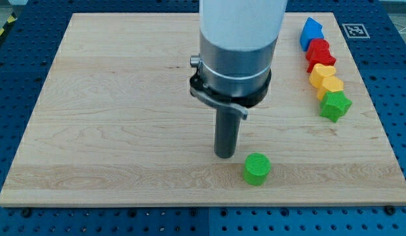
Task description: Move the green circle closer to the green star
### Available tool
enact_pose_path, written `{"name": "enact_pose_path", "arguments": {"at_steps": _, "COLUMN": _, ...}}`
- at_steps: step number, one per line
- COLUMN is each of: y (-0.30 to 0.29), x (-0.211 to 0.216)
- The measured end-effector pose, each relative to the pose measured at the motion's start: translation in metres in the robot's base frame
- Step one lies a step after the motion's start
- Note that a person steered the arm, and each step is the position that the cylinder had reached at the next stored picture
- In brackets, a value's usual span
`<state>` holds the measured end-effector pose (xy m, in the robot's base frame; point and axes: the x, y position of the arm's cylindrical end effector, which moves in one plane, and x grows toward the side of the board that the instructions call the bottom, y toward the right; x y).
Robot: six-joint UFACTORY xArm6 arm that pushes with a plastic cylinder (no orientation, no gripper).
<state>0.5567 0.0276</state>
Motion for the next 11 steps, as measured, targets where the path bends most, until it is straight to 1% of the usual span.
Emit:
{"name": "enact_pose_path", "arguments": {"at_steps": 1, "y": 0.0, "x": 0.034}}
{"name": "enact_pose_path", "arguments": {"at_steps": 3, "y": 0.055, "x": 0.041}}
{"name": "enact_pose_path", "arguments": {"at_steps": 4, "y": 0.071, "x": 0.031}}
{"name": "enact_pose_path", "arguments": {"at_steps": 5, "y": 0.094, "x": 0.012}}
{"name": "enact_pose_path", "arguments": {"at_steps": 6, "y": 0.127, "x": 0.0}}
{"name": "enact_pose_path", "arguments": {"at_steps": 10, "y": 0.126, "x": -0.028}}
{"name": "enact_pose_path", "arguments": {"at_steps": 11, "y": 0.117, "x": -0.035}}
